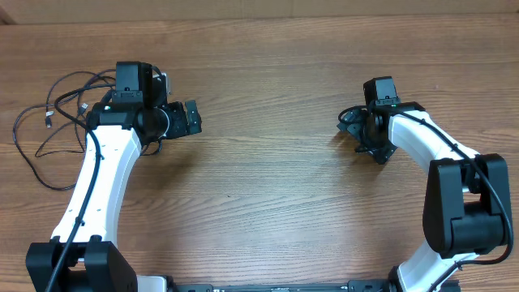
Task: Untangle cables
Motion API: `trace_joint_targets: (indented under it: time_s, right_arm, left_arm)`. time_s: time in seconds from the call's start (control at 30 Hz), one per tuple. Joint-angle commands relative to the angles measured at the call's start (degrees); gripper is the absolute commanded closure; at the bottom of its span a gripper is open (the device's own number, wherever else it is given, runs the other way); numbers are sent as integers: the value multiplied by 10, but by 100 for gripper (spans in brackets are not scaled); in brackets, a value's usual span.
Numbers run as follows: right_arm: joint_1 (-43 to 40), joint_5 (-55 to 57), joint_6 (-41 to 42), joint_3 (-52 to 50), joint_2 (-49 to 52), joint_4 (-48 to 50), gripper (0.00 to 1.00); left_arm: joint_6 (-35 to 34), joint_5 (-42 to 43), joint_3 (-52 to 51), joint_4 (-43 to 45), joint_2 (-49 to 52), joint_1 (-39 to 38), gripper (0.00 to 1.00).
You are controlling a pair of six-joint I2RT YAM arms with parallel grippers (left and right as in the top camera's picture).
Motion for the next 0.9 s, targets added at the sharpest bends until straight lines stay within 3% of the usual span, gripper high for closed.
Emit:
trace_joint_targets:
  time_s: [0.0, 0.33, 0.87]
  right_arm:
    - [-1, -1, -2, -12, 16, -1, 0]
    - [-1, -1, -2, -12, 16, -1, 0]
    - [-1, -1, -2, -12, 16, -1, 0]
  left_arm:
    - [-8, 9, 3, 1, -5, -1, 0]
    - [-8, 9, 3, 0, -24, -1, 1]
    - [-8, 9, 3, 0, -224, -1, 0]
